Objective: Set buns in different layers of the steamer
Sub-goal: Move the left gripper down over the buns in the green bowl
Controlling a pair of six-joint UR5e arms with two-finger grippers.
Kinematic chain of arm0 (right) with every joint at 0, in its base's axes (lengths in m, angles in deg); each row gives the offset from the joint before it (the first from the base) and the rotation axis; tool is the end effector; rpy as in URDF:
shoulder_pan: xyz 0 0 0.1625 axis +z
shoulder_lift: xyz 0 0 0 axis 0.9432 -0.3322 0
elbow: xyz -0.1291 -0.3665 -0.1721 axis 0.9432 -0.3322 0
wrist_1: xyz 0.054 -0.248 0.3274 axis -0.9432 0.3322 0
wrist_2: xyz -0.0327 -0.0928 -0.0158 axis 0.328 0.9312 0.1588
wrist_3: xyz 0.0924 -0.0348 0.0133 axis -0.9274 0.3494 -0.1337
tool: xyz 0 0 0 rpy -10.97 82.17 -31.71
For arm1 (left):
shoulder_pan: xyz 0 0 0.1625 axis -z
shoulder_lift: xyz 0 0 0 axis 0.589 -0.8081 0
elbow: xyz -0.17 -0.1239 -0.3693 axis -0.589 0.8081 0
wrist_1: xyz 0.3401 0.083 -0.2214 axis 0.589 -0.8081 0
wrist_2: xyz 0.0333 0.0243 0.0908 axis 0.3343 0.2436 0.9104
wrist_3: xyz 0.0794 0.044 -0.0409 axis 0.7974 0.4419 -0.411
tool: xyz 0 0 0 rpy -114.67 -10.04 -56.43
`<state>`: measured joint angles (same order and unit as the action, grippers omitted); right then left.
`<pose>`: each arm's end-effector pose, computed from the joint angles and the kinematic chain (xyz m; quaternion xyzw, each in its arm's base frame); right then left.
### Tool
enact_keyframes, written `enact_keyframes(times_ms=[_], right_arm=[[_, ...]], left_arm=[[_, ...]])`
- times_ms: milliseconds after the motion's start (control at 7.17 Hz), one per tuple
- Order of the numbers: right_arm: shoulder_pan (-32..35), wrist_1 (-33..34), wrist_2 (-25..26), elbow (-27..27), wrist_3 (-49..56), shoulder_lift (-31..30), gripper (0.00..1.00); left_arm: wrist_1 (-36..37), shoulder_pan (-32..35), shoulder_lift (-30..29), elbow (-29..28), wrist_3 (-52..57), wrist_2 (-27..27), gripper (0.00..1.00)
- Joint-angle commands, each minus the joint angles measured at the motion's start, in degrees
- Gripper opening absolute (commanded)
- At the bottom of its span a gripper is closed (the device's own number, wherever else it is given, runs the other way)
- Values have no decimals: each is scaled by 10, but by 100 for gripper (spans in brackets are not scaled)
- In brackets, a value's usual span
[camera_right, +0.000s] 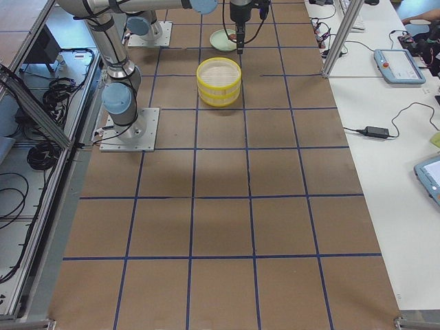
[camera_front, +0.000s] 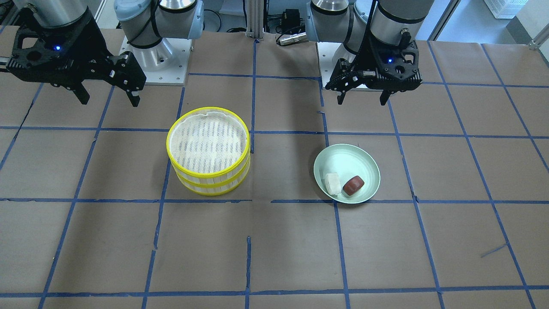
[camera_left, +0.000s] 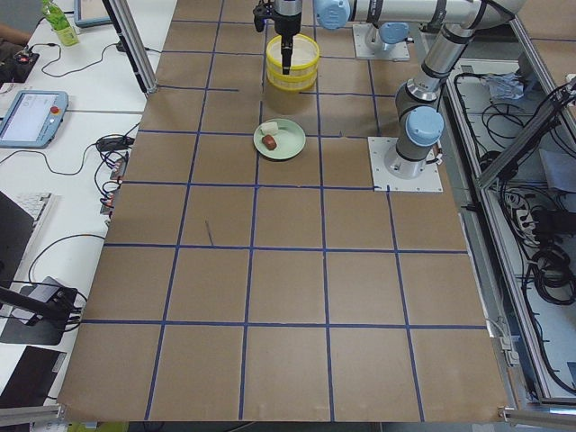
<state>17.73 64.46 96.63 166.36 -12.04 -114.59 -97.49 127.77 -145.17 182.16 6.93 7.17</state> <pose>0.1209 -0.4950 0.5272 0.0258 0.9991 -0.0310 0.0100 -0.1453 -0.4507 0.4759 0.0045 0.9999 -0.0067 0.0060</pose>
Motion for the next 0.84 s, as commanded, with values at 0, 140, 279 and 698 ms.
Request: enact_keyframes(times_ms=[0,140,279,698], right_arm=[[1,0,0,0,-1,0,100],[2,0,-1,0,-1,0,100],[1,0,1,0,-1,-1,100],[1,0,1,0,-1,0,100]], left_arm=[[0,0,0,0,-1,0,100],[-1,0,-1,0,0,0,100],[-1,0,-1,0,0,0,100],[-1,-1,0,0,6,1,100]])
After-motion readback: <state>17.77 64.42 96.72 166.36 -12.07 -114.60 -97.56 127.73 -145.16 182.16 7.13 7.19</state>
